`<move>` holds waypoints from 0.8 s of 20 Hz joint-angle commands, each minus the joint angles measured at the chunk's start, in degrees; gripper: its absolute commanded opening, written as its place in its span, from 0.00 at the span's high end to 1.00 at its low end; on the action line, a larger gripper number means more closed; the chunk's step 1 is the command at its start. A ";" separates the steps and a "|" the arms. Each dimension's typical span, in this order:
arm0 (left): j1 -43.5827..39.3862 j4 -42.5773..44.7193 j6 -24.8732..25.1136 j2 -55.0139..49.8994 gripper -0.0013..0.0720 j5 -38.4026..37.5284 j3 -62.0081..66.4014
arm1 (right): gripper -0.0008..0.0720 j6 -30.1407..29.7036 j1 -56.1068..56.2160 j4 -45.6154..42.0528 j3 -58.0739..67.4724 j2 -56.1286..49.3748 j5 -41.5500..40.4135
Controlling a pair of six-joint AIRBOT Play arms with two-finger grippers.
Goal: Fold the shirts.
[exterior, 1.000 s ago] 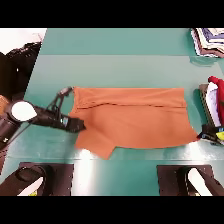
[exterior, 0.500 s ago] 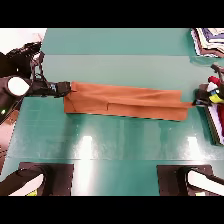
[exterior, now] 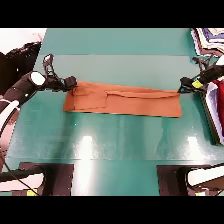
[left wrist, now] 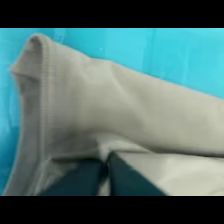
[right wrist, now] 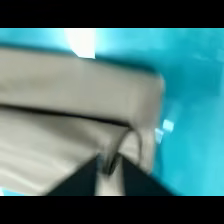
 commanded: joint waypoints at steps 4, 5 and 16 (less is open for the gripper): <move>0.09 -0.96 5.57 -2.14 0.27 -11.50 9.55 | 0.52 -7.61 -7.58 15.08 0.11 -2.97 3.69; 0.09 -1.16 5.55 -2.14 0.27 -14.23 10.69 | 0.51 -8.74 -9.14 14.99 -1.70 -2.36 5.11; -6.51 -2.67 5.60 -2.27 0.94 -16.37 11.37 | 0.32 -16.61 -14.99 25.55 -24.39 -0.46 -3.06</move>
